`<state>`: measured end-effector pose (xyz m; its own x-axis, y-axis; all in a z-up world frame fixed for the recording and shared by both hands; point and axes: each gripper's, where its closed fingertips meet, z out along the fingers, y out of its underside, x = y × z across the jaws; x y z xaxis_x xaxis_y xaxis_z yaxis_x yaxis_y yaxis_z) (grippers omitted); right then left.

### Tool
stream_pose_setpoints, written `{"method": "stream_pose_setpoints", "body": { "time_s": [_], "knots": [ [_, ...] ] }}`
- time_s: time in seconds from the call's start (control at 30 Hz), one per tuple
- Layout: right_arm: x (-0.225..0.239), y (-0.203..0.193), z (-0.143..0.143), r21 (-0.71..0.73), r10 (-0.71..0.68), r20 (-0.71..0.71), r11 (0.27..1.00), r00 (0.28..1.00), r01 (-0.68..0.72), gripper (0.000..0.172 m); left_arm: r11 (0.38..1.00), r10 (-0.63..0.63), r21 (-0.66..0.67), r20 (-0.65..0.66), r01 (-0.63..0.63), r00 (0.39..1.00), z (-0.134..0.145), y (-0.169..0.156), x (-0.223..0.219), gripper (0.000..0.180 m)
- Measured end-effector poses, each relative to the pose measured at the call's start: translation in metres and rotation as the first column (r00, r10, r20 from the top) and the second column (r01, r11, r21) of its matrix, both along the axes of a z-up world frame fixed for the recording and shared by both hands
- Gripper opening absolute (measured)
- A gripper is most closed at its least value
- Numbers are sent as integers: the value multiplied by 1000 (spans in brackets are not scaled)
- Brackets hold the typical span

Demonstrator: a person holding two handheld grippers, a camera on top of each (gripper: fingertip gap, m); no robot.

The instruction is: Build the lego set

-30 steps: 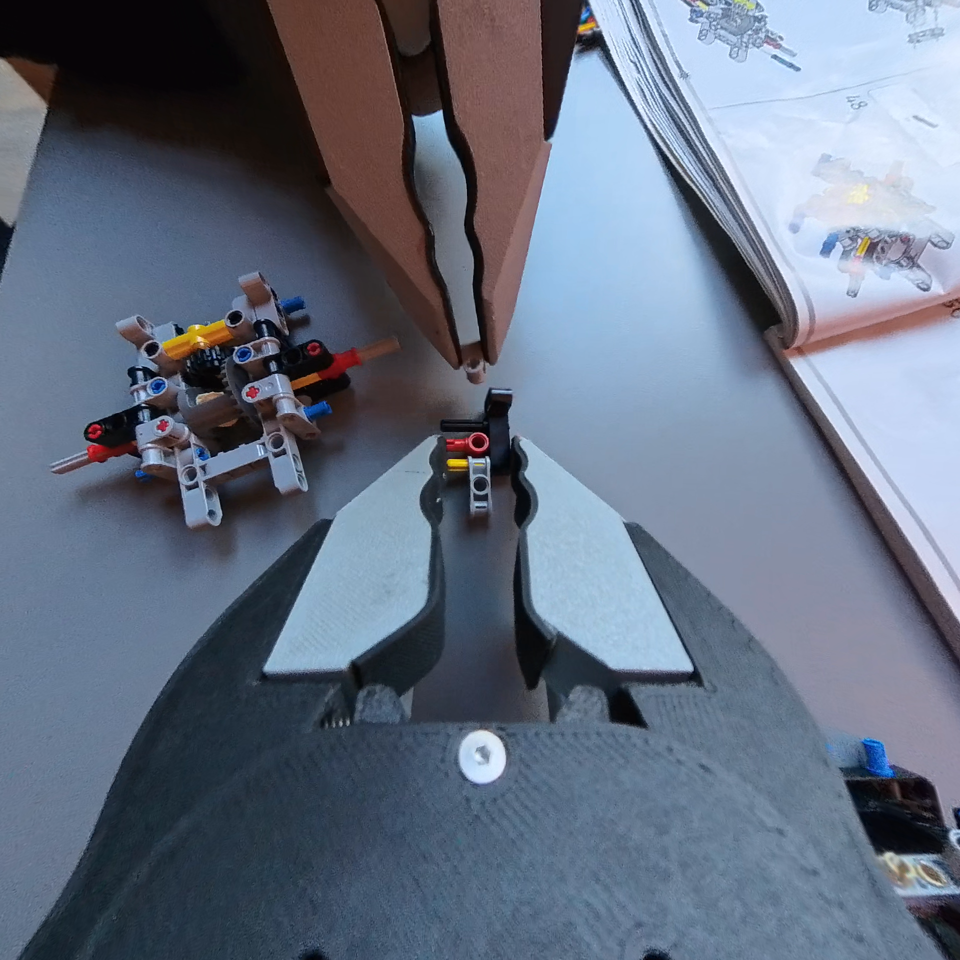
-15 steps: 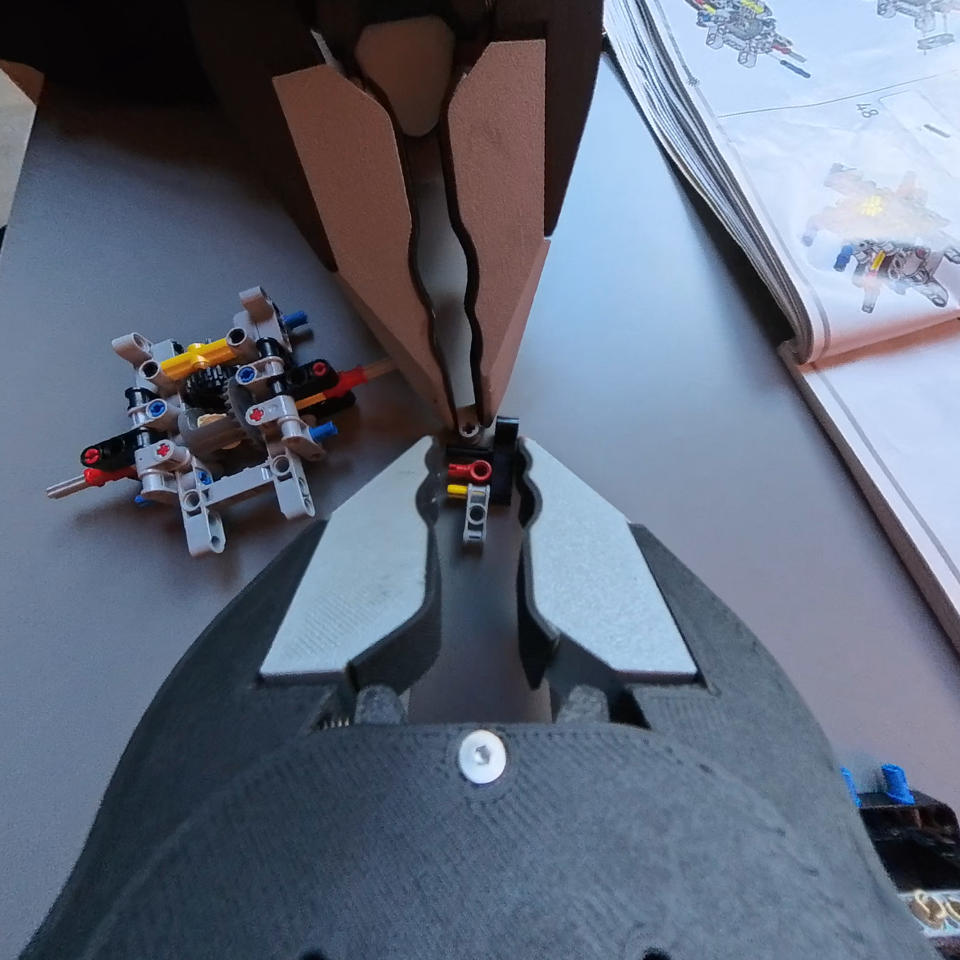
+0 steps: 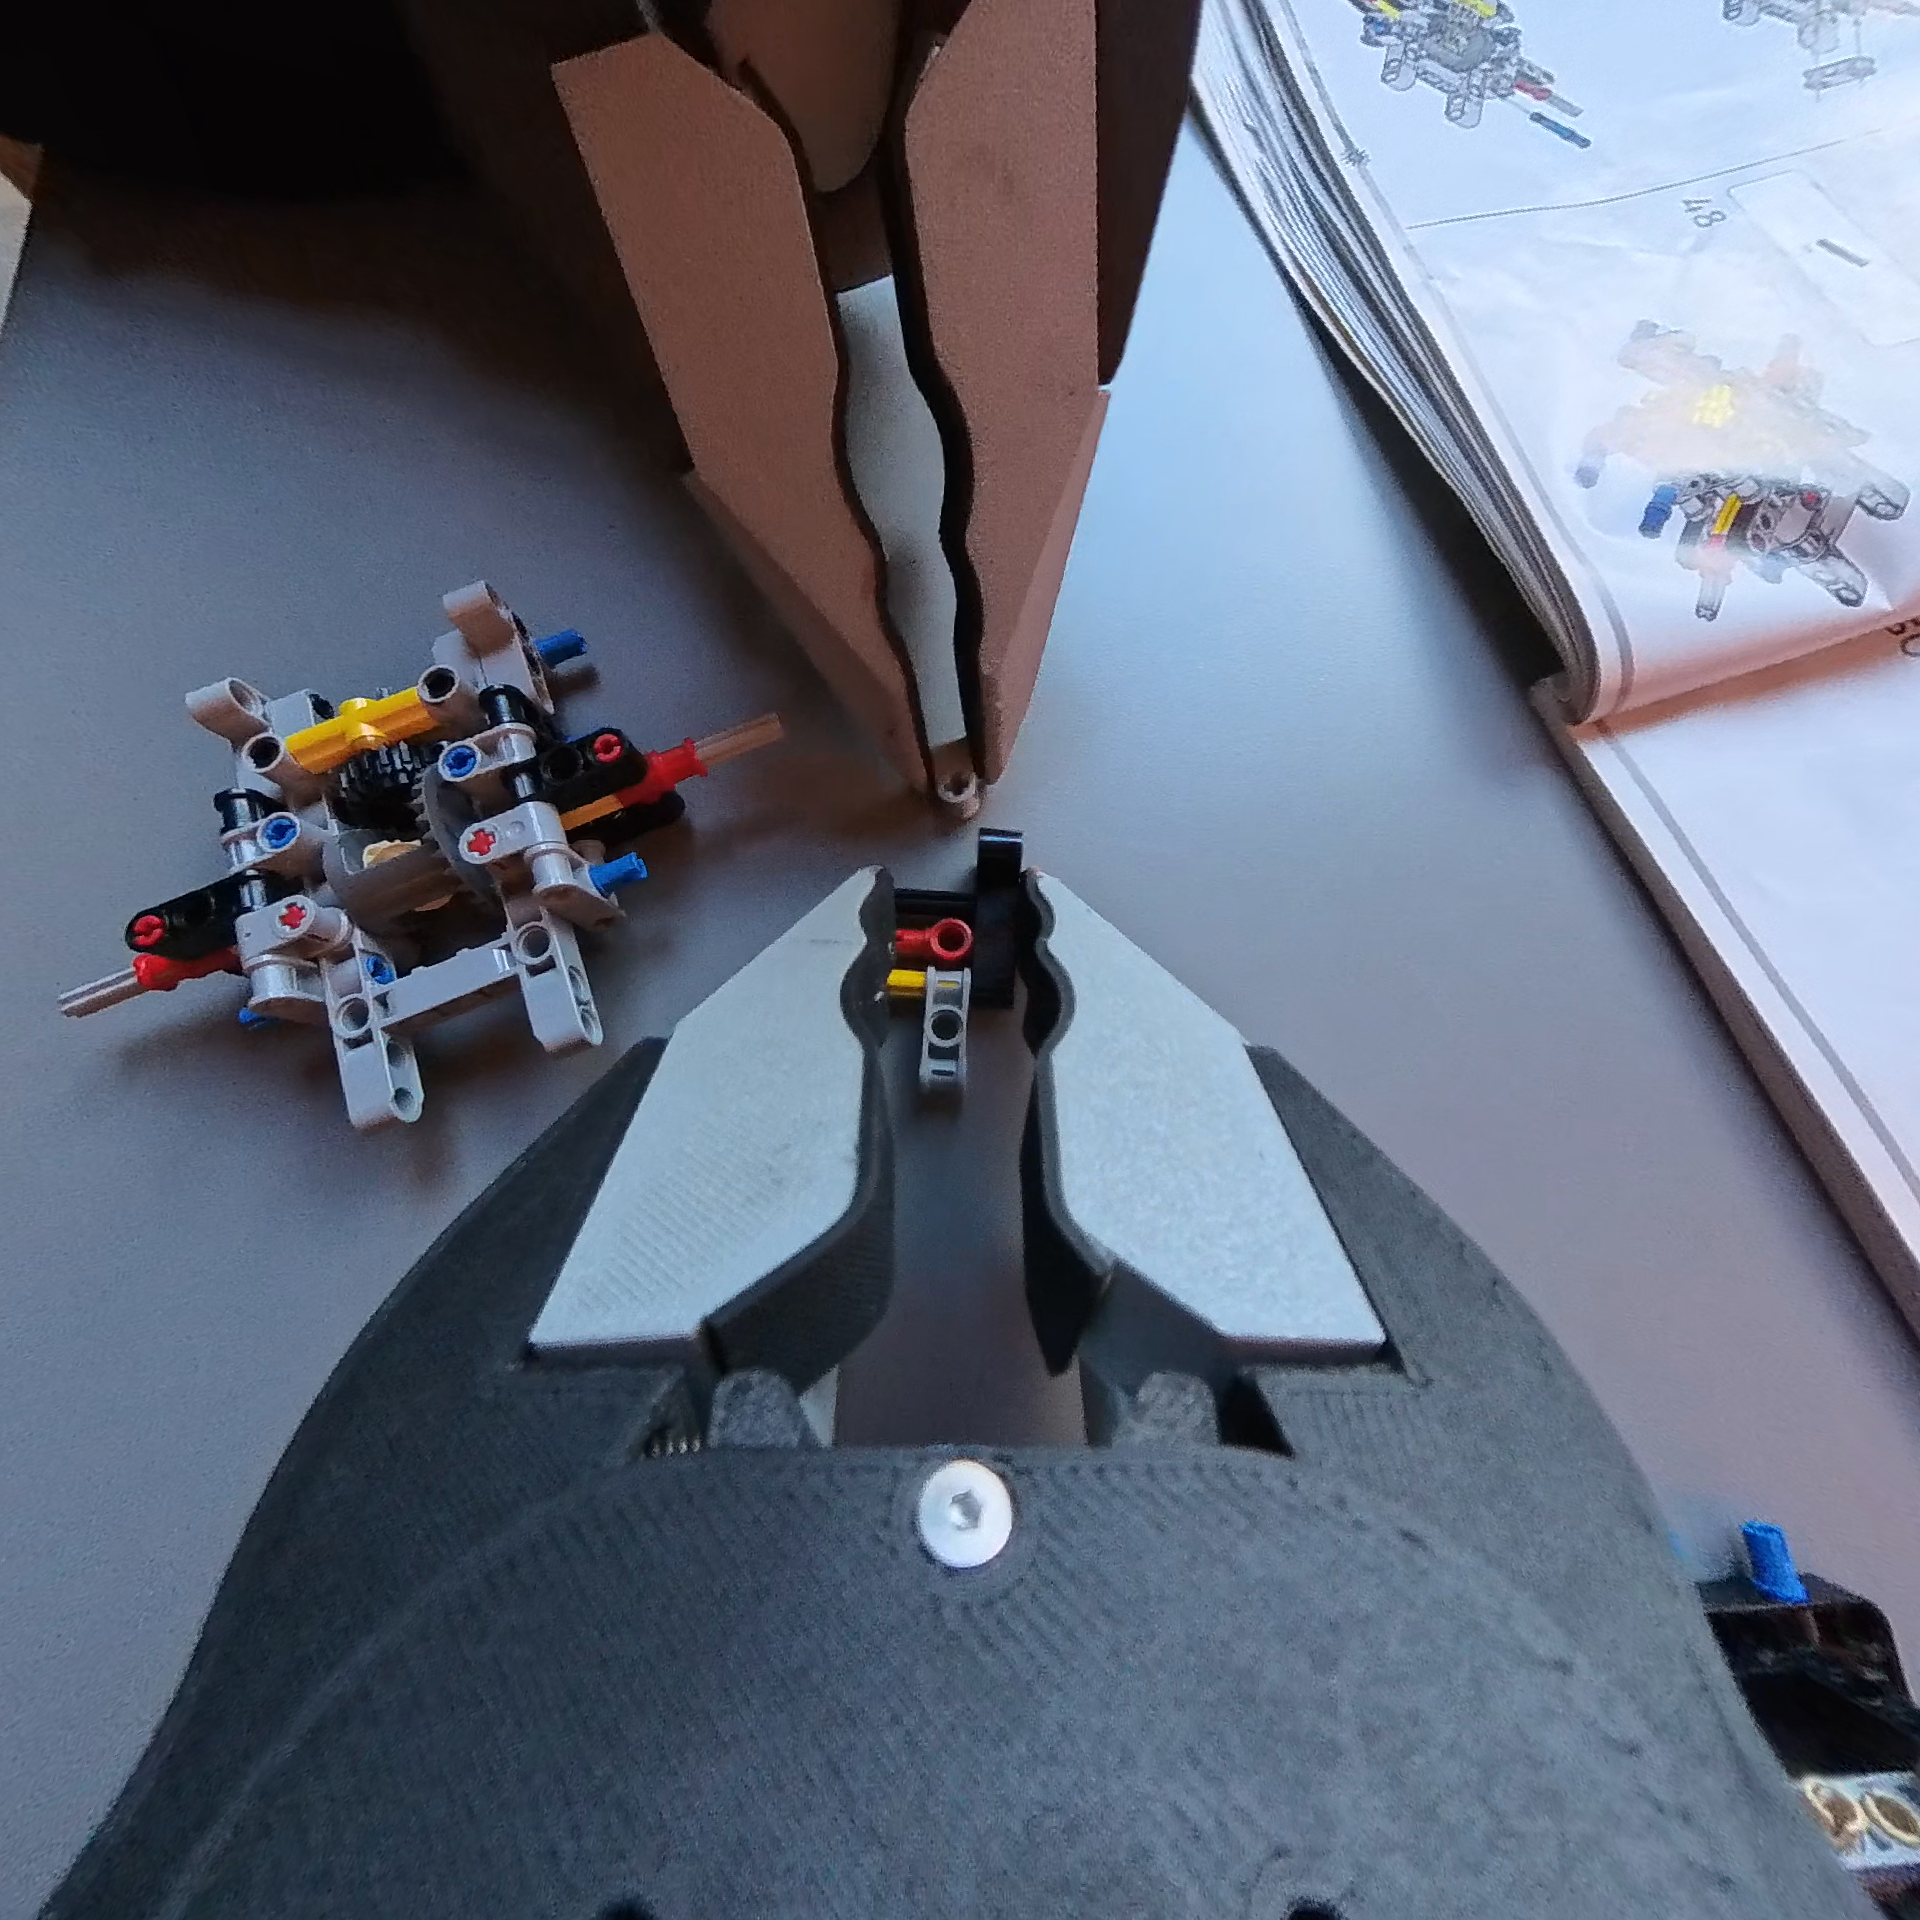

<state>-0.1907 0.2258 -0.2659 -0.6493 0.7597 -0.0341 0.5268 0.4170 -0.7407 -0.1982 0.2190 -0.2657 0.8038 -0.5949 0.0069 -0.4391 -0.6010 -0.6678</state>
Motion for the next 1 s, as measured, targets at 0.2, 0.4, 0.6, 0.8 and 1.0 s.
{"method": "stream_pose_setpoints", "body": {
  "time_s": [0.2, 0.4, 0.6, 0.8, 1.0],
  "knots": [
    [4, -1, 7, -194, 3, 114, 981, 993, 20, 21, 999, -23, 29, 4, 23, 1000, 3, -1, -2, 6],
    [12, -5, 21, -484, 24, 318, 864, 948, 141, 21, 982, -159, 99, -38, 162, 987, 9, -12, 8, 5],
    [14, -18, 17, -463, 21, 336, 874, 942, 146, 20, 984, -162, 61, -72, 166, 984, 0, -15, 5, 6],
    [3, -14, 45, -656, 4, 333, 720, 943, 229, 20, 983, -150, 95, -56, 155, 987, 0, -10, 6, 6],
    [2, -15, 29, -641, -7, 416, 707, 909, 299, 20, 987, -134, 92, -3, 134, 991, 0, -8, 8, 6]
  ]
}}
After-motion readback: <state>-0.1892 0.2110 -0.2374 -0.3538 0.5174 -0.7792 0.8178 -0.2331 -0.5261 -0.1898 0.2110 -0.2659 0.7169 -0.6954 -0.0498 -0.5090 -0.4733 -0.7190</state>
